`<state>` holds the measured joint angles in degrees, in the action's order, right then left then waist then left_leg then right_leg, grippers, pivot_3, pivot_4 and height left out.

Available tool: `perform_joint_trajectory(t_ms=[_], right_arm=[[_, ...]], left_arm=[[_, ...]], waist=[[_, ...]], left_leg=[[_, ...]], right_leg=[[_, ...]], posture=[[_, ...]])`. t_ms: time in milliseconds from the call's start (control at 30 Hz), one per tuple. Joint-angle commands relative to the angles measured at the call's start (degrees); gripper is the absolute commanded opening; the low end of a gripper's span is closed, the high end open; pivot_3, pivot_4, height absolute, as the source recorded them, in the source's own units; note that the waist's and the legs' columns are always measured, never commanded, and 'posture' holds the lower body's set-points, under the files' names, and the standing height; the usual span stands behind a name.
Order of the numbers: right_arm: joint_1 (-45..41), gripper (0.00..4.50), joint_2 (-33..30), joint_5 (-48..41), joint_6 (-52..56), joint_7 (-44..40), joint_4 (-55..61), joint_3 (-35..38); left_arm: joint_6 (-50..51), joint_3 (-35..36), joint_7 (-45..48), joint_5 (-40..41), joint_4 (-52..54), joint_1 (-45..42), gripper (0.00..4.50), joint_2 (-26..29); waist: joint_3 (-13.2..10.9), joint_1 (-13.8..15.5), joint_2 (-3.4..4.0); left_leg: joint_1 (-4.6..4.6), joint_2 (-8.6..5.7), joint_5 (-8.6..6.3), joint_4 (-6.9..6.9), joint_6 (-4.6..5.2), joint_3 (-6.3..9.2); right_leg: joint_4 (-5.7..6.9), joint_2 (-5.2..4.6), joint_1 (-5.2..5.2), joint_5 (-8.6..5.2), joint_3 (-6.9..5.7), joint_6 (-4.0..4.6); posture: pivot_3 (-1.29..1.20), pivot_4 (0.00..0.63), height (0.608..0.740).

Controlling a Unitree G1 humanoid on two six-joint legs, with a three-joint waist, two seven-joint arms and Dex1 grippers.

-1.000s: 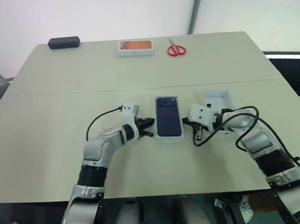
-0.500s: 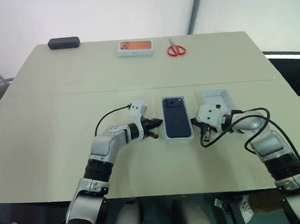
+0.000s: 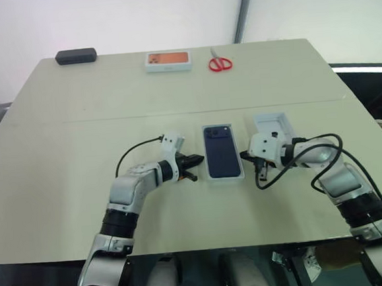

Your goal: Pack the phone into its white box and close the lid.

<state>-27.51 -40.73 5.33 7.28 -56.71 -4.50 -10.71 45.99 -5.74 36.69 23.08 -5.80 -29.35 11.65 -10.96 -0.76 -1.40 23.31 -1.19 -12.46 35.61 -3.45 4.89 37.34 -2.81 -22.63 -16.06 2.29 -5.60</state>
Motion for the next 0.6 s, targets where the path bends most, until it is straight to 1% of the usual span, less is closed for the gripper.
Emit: perform_joint_trajectory(t_ms=[33, 100, 167, 200, 233, 300, 333, 367, 500, 533, 600], right_arm=[[-1.38, 0.01, -1.00, -1.27, 0.28, -0.69, 3.14, 1.28], [-1.27, 0.01, -1.05, -1.45, 0.44, -0.60, 3.19, 1.45], [-1.90, 0.01, 0.38, -4.14, 5.79, -0.31, 3.05, 3.05], [-2.61, 0.26, 1.34, -6.44, 9.83, -0.21, 3.04, 4.28], [-3.16, 0.54, 1.92, -7.61, 12.35, 0.21, 3.16, 5.01], [-4.56, 1.32, 3.21, -8.63, 15.56, 2.36, 3.37, 6.24], [-6.01, 1.88, 4.62, -9.30, 17.70, 4.76, 3.19, 7.41], [-7.19, 2.38, 5.72, -9.87, 19.27, 6.46, 3.07, 8.33], [-9.08, 4.39, 6.91, -8.05, 18.01, 10.54, 0.94, 8.25], [-9.16, 4.49, 7.23, -7.83, 17.22, 11.53, 0.22, 8.24], [-9.16, 4.49, 7.86, -7.26, 16.69, 14.03, -0.88, 8.39]], left_arm=[[0.62, 2.10, 0.40, 1.53, 3.51, -0.39, 0.02, 1.52], [-0.55, 2.99, 0.54, 1.17, 3.09, -0.85, 0.02, 2.94], [-1.45, 3.78, 1.59, 1.52, 3.25, -1.07, 0.02, 4.38], [-1.68, 4.06, 2.60, 1.94, 3.88, -0.91, 0.26, 5.32], [-2.02, 4.25, 3.69, 2.46, 4.81, -0.61, 0.53, 6.20], [-3.19, 4.62, 4.78, 2.77, 6.14, -0.23, 1.28, 7.50], [-4.69, 4.70, 5.52, 2.31, 6.76, 0.04, 1.83, 8.48], [-6.38, 4.46, 6.41, 1.52, 7.17, 0.38, 2.27, 9.52], [-8.53, 5.56, 7.90, 2.36, 6.15, 0.35, 4.24, 10.17], [-10.58, 5.55, 7.95, 1.76, 5.89, 0.14, 4.46, 9.92], [-12.61, 6.39, 7.21, 1.83, 5.49, -0.62, 4.46, 8.98]], waist=[[0.00, -0.08, 0.00], [0.00, -0.10, 0.00], [0.00, -0.12, 0.00], [0.00, -0.13, 0.00], [0.00, -0.17, 0.01], [-0.02, -0.05, 0.03], [-0.02, -0.02, 0.03], [-0.02, -0.15, 0.03], [-0.02, 0.11, 0.06], [-0.02, 0.18, 0.06], [-0.02, 0.17, 0.05]], left_leg=[[0.00, 0.01, 0.00, 0.01, 0.00, 0.01], [-0.01, 0.02, 0.00, 0.00, 0.00, 0.00], [-0.01, 0.02, 0.00, 0.01, 0.00, -0.01], [0.00, 0.02, 0.00, 0.01, 0.00, -0.01], [0.00, 0.03, 0.00, 0.01, 0.00, -0.01], [0.02, 0.03, 0.00, 0.01, 0.00, -0.01], [0.02, 0.04, 0.00, 0.01, 0.00, 0.00], [0.03, 0.04, 0.00, 0.02, 0.00, -0.01], [0.04, 0.05, 0.00, -0.01, 0.00, -0.03], [0.07, 0.04, 0.00, -0.01, 0.00, -0.01], [0.08, 0.02, 0.00, 0.00, 0.00, -0.02]], right_leg=[[0.00, 0.02, 0.00, 0.00, 0.00, 0.00], [0.01, 0.02, 0.00, 0.00, 0.00, 0.00], [0.02, 0.02, -0.02, 0.00, 0.01, 0.00], [0.02, 0.02, -0.02, 0.00, 0.01, 0.00], [0.03, 0.02, -0.02, 0.00, 0.01, 0.00], [0.06, 0.00, -0.06, 0.00, 0.03, 0.01], [0.06, -0.01, -0.06, 0.00, 0.02, 0.01], [0.06, -0.01, -0.07, 0.00, 0.02, 0.01], [0.10, -0.01, -0.13, 0.01, 0.05, 0.03], [0.09, -0.02, -0.13, 0.01, 0.03, 0.03], [0.08, -0.06, -0.13, 0.01, 0.03, 0.02]], posture=[[0.00, 0.150, 0.740], [0.00, 0.150, 0.740], [0.00, 0.150, 0.740], [0.00, 0.150, 0.740], [0.00, 0.150, 0.740], [0.00, 0.150, 0.740], [0.00, 0.150, 0.740], [0.00, 0.150, 0.740], [0.00, 0.150, 0.740], [0.00, 0.150, 0.740], [0.00, 0.150, 0.740]])
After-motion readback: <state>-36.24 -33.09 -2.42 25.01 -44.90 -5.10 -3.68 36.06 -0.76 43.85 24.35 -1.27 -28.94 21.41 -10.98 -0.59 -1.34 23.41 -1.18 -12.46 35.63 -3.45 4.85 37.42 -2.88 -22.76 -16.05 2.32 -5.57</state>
